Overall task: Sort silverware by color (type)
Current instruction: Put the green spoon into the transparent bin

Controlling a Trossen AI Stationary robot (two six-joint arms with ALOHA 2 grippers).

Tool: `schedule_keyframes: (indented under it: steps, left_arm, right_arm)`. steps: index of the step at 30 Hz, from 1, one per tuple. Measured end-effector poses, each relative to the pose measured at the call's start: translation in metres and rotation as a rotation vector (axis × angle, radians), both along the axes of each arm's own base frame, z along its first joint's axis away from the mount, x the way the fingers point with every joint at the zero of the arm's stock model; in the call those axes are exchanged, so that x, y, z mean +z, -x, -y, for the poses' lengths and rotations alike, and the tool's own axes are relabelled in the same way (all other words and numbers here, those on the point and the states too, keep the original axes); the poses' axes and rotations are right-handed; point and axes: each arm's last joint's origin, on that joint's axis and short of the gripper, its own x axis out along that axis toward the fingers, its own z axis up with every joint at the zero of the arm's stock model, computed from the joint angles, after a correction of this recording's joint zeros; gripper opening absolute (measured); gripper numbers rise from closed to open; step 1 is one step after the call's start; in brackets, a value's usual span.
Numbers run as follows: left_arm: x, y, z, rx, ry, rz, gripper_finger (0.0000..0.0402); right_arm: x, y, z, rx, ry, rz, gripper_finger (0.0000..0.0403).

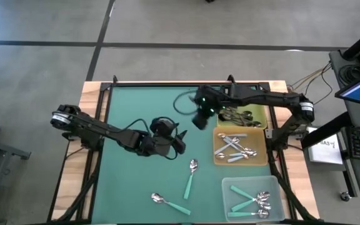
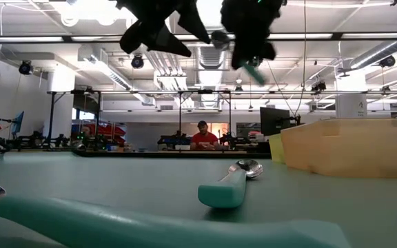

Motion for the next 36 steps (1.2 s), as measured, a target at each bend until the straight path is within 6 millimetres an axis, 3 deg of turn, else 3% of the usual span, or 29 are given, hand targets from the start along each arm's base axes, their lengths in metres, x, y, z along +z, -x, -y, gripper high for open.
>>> schedule_keyframes:
  steps: [7, 13, 19, 29, 36]
  left_arm:
    - [0.0, 0.009, -0.002, 0.058, 0.035, -0.149, 0.0184]
    - [-0.001, 0.015, -0.004, 0.092, 0.053, -0.21, 0.0166]
    - [0.001, 0.016, -0.004, 0.1, 0.097, -0.211, 0.0164]
    - [0.0, 0.017, 0.002, 0.062, 0.139, -0.215, 0.0164]
    - [0.006, 0.015, 0.003, 0.059, 0.158, -0.185, 0.0164]
  right_arm:
    - [0.004, 0.029, -0.063, 0.168, -0.065, -0.338, 0.0024]
    - [0.005, 0.043, -0.125, 0.258, -0.082, -0.402, 0.0024]
    - [0.004, 0.062, -0.175, 0.272, -0.102, -0.446, 0.0024]
    - [-0.035, 0.112, -0.247, 0.212, -0.16, -0.517, 0.0024]
    - [-0.057, 0.147, -0.272, 0.266, -0.318, -0.426, 0.0024]
